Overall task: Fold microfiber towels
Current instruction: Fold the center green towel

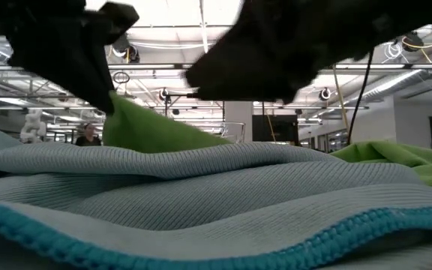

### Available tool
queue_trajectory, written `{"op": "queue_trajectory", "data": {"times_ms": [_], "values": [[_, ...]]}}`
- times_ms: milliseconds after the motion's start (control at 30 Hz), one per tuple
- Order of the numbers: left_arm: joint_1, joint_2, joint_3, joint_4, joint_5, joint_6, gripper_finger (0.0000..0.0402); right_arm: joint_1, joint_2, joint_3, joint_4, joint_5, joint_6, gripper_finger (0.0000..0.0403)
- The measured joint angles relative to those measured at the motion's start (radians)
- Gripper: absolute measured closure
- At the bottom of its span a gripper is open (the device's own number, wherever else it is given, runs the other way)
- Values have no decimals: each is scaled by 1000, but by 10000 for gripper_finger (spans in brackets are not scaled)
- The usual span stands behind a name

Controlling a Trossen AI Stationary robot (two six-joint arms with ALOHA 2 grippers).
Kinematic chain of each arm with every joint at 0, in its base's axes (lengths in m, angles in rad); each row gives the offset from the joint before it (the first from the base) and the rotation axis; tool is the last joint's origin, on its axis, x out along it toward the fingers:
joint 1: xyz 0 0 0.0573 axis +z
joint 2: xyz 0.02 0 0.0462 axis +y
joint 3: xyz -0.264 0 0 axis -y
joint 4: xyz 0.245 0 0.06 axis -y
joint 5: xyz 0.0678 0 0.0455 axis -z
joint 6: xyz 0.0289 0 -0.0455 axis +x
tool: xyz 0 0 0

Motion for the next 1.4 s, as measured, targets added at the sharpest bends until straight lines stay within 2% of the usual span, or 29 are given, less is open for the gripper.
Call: {"op": "queue_trajectory", "data": {"times_ms": [333,467,700,967,1267,1400], "values": [[31,-51,1,15,91,107,396,-20,100,164,-9,-12,-201,196],[53,-51,1,13,115,118,398,-37,124,188,-16,-51,-216,197],[64,-50,1,26,137,130,399,-50,125,188,-49,-23,-218,218],[67,-50,1,82,137,161,398,-66,125,187,-81,-76,-185,274],[66,-50,1,80,128,139,382,-65,125,187,-102,-77,-174,392],[36,-50,1,60,123,139,372,-64,114,186,-114,-79,-172,391]]}}
